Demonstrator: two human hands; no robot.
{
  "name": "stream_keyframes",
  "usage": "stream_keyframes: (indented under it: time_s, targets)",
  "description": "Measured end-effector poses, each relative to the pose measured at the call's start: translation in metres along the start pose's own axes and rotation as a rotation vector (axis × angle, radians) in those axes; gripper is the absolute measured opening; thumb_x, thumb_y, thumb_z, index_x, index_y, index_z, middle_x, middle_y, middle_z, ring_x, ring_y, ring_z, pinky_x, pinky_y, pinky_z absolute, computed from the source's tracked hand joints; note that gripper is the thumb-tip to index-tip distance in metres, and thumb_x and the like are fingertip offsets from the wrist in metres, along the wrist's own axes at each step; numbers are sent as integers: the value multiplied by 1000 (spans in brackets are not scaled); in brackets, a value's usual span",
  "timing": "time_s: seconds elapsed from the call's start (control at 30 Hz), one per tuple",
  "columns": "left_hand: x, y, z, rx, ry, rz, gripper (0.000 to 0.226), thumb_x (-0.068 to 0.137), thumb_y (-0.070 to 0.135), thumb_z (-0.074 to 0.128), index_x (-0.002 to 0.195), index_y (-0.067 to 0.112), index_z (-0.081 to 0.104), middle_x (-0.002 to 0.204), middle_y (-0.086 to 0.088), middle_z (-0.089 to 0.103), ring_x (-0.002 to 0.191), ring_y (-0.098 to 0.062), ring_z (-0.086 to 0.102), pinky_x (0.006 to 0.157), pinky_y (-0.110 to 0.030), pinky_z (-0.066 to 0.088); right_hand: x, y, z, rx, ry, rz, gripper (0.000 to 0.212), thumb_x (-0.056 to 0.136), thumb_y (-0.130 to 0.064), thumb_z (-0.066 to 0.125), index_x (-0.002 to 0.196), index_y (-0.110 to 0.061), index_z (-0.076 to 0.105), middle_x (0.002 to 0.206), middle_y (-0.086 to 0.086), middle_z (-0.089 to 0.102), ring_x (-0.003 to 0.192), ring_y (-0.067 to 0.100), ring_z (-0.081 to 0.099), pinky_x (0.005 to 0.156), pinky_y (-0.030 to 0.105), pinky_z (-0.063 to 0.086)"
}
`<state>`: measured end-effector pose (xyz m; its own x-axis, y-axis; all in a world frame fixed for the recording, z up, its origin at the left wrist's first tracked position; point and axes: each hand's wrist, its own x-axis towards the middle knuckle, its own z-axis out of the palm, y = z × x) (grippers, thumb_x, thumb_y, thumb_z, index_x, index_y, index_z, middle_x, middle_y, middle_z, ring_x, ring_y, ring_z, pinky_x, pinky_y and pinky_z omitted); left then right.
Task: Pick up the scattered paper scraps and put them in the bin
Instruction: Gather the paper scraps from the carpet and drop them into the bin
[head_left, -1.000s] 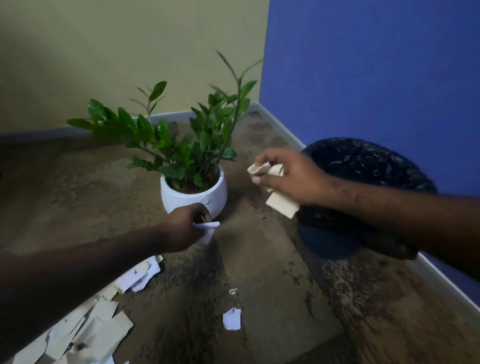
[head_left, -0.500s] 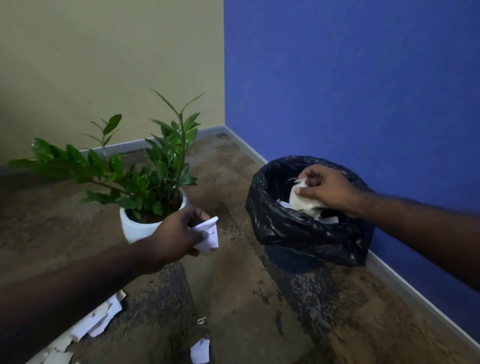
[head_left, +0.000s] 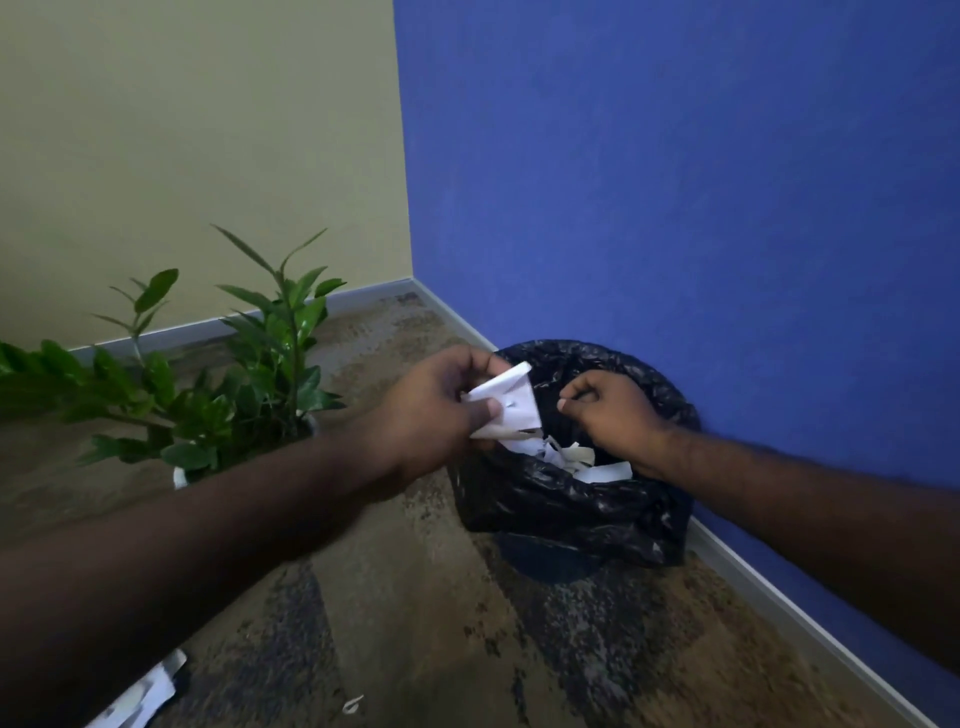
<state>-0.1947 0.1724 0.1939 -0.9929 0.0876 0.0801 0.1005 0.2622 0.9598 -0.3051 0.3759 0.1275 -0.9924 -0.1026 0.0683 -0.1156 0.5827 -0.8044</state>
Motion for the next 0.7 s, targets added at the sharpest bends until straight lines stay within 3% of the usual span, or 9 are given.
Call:
stream_keyframes:
  time_s: [0.13, 0.23, 0.33, 0.43, 0.53, 0.57, 0.63, 0.7]
  targets:
    - [37, -1, 31, 53, 66, 36, 27, 92, -4, 55, 93, 23, 62, 97, -7, 70, 79, -20, 65, 76, -45, 58, 4, 2, -2, 61, 48, 44, 7, 84, -16, 67, 78, -18, 66, 70, 1, 66, 61, 17, 59, 53, 25, 44]
    - [62, -14, 53, -17, 128, -18, 30, 94, 2, 55, 119, 17, 60, 116, -6, 68, 103, -22, 66, 89, -50, 56, 7, 5, -7, 74, 82, 73, 8, 85, -15, 65, 78, -20, 63, 75, 2, 66, 65, 19, 60, 55, 26, 43]
    - [72, -24, 65, -118, 77, -60, 53, 94, 9, 60, 143, 19, 44, 134, -1, 58, 116, -17, 60, 99, -38, 51, 8, 8, -12, 97, 124, 107, 11, 84, -13, 63, 80, -22, 60, 74, 0, 65, 63, 18, 61, 51, 26, 43]
    - [68, -28, 64, -70, -40, -11, 61, 91, 11, 66, 145, 21, 41, 133, 5, 59, 111, -4, 60, 91, -18, 49, 7, 10, -12, 101, 141, 87, 15, 83, -11, 64, 82, -24, 58, 70, -2, 61, 62, 18, 61, 53, 27, 44]
    - [54, -29, 53, 51, -140, 90, 60, 90, 3, 64, 144, 16, 42, 134, 13, 51, 104, 20, 55, 78, 1, 43, 3, 6, -10, 96, 141, 52, 15, 83, -11, 64, 84, -25, 58, 71, -3, 60, 67, 17, 61, 60, 29, 46]
    - [46, -28, 46, 85, -156, 111, 59, 90, 1, 63, 144, 16, 43, 138, 14, 47, 109, 20, 50, 78, 4, 41, 2, 4, -8, 97, 139, 36, 15, 83, -11, 64, 85, -24, 59, 70, -2, 60, 67, 17, 61, 61, 29, 47]
    - [29, -29, 28, 179, -170, 150, 54, 91, 2, 62, 140, 18, 48, 148, 12, 37, 128, 7, 40, 87, 5, 38, -1, -3, -2, 96, 129, 0, 13, 84, -10, 65, 88, -21, 61, 67, -2, 60, 64, 16, 60, 62, 28, 49]
    - [8, -34, 4, 248, -183, 180, 47, 90, 1, 62, 133, 18, 54, 150, 11, 39, 133, -1, 41, 99, -4, 39, -7, -14, 6, 97, 87, -54, 13, 84, -10, 67, 93, -18, 63, 62, -2, 58, 58, 12, 58, 58, 23, 48]
